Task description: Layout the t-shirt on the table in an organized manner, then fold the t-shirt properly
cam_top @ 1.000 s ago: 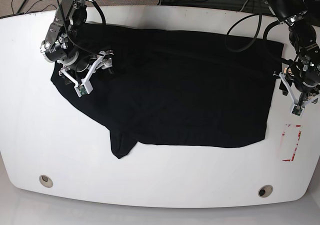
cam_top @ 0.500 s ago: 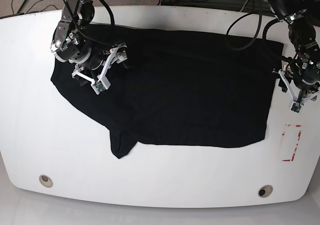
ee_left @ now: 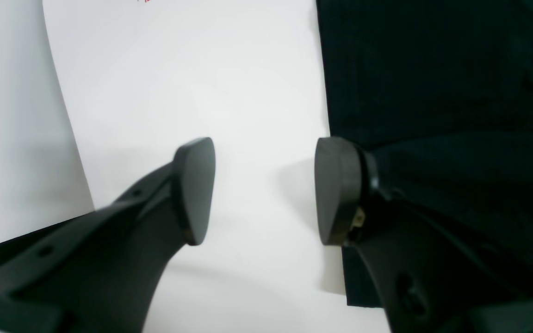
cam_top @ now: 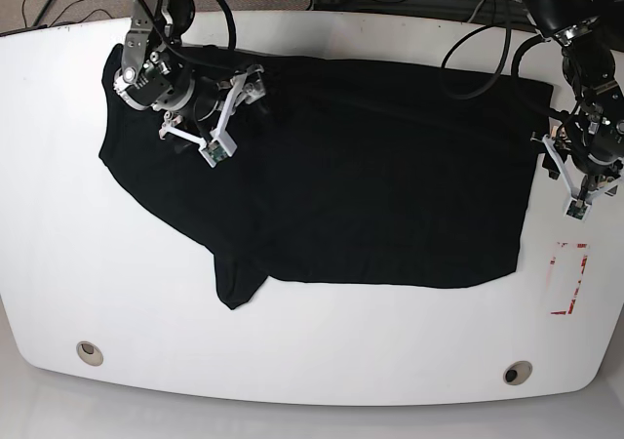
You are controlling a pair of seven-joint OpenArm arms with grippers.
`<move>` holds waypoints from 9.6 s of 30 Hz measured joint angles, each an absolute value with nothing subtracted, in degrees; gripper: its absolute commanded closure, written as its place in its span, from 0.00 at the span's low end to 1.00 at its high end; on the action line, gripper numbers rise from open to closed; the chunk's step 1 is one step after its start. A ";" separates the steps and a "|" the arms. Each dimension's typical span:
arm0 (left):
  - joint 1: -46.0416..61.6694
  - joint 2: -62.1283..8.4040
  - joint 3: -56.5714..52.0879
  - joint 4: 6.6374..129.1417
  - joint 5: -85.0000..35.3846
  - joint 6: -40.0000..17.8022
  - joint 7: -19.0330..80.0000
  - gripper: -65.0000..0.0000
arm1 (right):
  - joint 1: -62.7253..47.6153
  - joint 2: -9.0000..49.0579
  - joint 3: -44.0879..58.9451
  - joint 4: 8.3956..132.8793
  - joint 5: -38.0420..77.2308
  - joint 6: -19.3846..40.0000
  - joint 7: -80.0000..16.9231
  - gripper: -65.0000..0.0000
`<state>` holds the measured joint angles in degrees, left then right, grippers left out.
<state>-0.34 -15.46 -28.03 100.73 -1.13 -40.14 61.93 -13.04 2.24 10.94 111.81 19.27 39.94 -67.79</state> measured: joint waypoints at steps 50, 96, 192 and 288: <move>-0.54 -15.46 -28.03 96.01 -1.10 -40.14 62.02 0.51 | -14.24 2.22 10.44 109.38 16.27 39.92 -64.29 0.98; -0.78 -15.49 -27.97 96.01 -1.13 -40.14 61.87 0.51 | -6.22 3.49 12.49 114.02 16.51 40.05 -64.58 0.12; 8.67 -10.09 -32.25 89.41 -4.03 -39.90 54.11 0.90 | -23.38 7.09 40.82 101.10 17.08 39.92 -53.67 0.61; -18.81 -14.15 -34.46 92.64 -0.69 -39.94 70.39 0.49 | -8.64 14.92 32.91 108.57 16.29 39.94 -60.64 0.14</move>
